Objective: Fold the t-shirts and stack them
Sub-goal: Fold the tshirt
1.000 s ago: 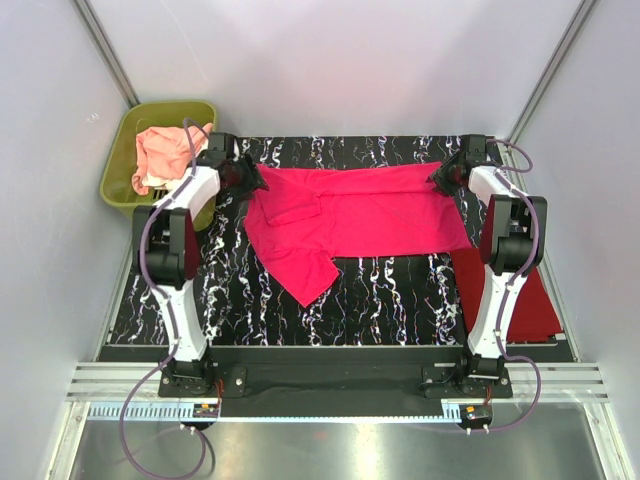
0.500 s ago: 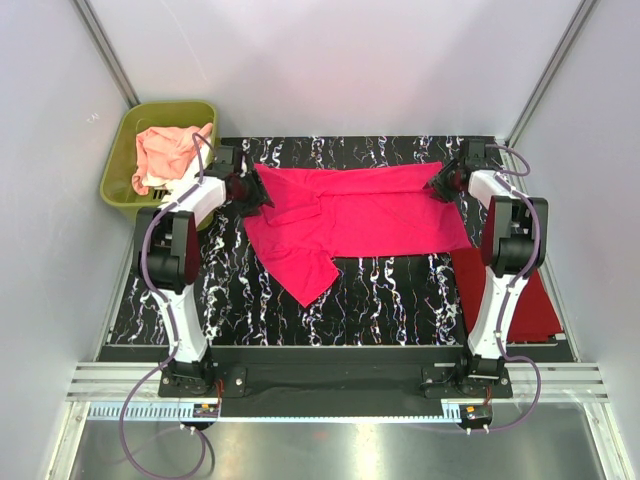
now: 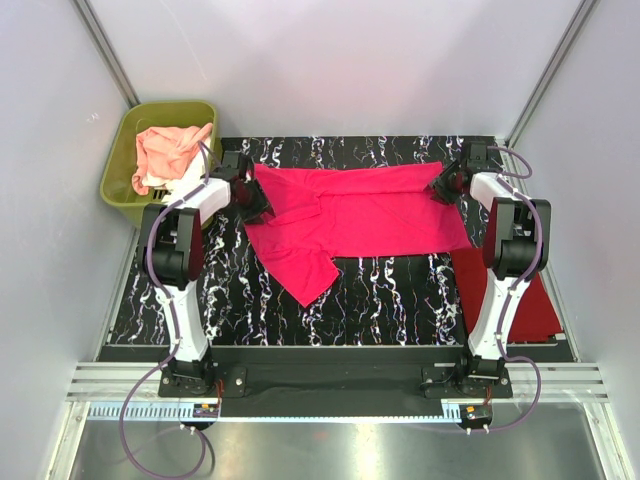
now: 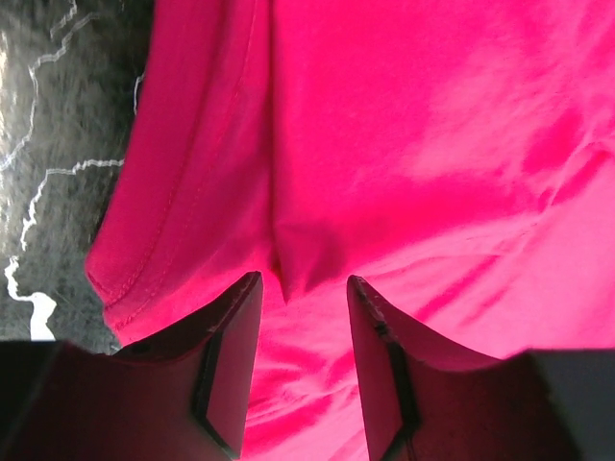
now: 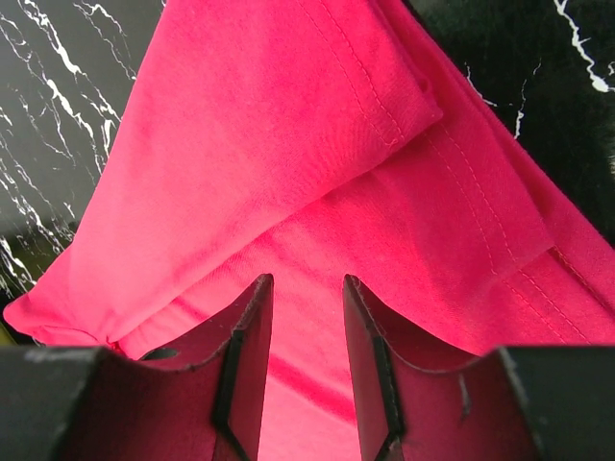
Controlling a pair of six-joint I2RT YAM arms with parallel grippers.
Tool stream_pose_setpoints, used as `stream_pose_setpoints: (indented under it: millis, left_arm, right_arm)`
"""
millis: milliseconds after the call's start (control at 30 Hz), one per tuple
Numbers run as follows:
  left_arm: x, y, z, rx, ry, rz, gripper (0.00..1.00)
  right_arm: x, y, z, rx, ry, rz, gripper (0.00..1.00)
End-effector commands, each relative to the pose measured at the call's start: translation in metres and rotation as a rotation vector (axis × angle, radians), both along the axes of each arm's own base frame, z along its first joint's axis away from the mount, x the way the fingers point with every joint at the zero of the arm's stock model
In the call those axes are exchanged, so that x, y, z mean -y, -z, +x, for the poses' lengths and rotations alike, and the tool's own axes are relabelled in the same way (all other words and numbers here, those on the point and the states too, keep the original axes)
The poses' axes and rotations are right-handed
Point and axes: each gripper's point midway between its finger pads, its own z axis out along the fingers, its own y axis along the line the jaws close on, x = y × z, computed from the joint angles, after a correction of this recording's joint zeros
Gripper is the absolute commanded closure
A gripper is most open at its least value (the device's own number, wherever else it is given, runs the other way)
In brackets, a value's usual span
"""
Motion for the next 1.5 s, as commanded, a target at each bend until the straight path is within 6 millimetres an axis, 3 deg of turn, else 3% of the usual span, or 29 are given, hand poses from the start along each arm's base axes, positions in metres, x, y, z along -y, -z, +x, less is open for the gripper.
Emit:
stream_pose_setpoints:
  millis: [0, 100, 333, 467, 600, 800, 1167, 1467]
  left_arm:
    - [0.002, -0.007, 0.005, 0.015, -0.021, -0.001, 0.54]
    - [0.005, -0.002, 0.009, 0.009, -0.012, -0.013, 0.57]
    - [0.012, -0.003, 0.014, 0.019, 0.008, -0.042, 0.76]
    - [0.011, -0.013, 0.016, 0.04, 0.023, -0.029, 0.99]
    - [0.012, -0.037, 0.009, 0.078, 0.016, -0.038, 1.0]
    - [0.026, -0.051, -0.004, 0.08, 0.022, -0.091, 1.0]
    - [0.031, -0.059, -0.019, 0.066, 0.003, -0.129, 1.0]
    - [0.032, -0.05, -0.021, 0.039, 0.005, -0.125, 1.0]
  right_arm:
    - [0.001, -0.038, 0.009, 0.103, -0.012, -0.002, 0.57]
    - [0.0, -0.038, 0.008, 0.101, -0.013, 0.006, 0.58]
    - [0.002, -0.04, 0.007, 0.102, -0.015, -0.001, 0.58]
    - [0.002, -0.039, 0.006, 0.099, -0.015, 0.002, 0.58]
    - [0.001, -0.039, 0.006, 0.099, -0.018, 0.006, 0.57]
    - [0.0, -0.034, 0.003, 0.089, -0.024, 0.011, 0.58]
    - [0.0, -0.031, 0.001, 0.082, -0.035, 0.004, 0.58]
    - [-0.002, -0.026, -0.002, 0.068, -0.045, 0.007, 0.58]
